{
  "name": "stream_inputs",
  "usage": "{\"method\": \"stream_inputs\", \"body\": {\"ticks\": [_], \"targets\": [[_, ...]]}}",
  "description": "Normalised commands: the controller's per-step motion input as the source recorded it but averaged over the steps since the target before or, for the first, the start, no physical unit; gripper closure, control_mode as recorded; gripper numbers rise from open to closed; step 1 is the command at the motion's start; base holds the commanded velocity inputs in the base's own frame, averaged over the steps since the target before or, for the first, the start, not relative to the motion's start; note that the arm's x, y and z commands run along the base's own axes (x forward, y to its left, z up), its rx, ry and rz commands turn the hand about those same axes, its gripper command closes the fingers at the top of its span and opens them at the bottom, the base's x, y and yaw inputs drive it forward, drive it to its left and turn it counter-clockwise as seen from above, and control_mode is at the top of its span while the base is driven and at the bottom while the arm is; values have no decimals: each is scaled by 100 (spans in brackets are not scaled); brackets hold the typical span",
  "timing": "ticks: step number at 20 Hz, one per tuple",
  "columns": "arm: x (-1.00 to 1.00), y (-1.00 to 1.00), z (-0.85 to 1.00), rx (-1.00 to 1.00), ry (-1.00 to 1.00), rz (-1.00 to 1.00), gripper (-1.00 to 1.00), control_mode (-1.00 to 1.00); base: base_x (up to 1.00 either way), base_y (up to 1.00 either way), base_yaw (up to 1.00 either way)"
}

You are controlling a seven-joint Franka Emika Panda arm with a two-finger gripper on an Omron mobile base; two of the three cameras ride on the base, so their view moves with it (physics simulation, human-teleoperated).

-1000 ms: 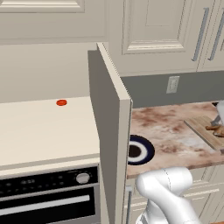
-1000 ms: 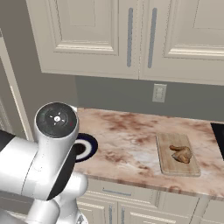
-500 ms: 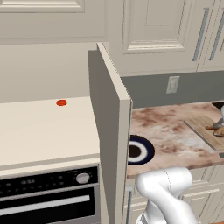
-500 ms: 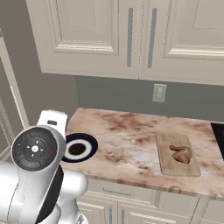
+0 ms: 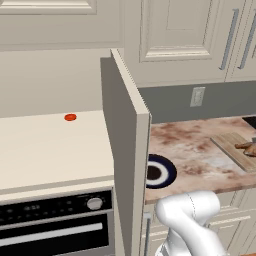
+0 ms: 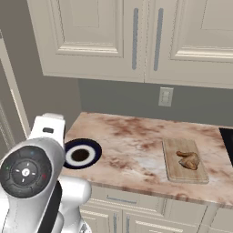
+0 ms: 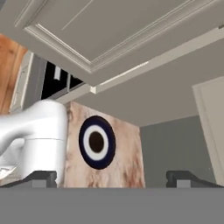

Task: Pick the chicken drumstick from the plate and place it on the cutting board. Then pick the condiment bottle from the cabinet and place it next to the cutting board.

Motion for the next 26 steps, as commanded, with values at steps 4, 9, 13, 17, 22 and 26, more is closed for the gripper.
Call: {"method": "stream_inputs", "body": {"ticks": [4,9,13,17,22,26], "targets": [[-32,0,24,0,-9,-2,-100,-100,0,0,0],[-29,3,26,-1,-6,-2,-100,-100,0,0,0],[-17,8,21,-2,-1,-3,-100,-100,0,0,0],[-4,24,11,-4,0,-7,-100,-100,0,0,0],[0,27,7,-5,0,-8,-100,-100,0,0,0],[0,13,0,-2,0,-5,-100,100,0,3,-1]]}}
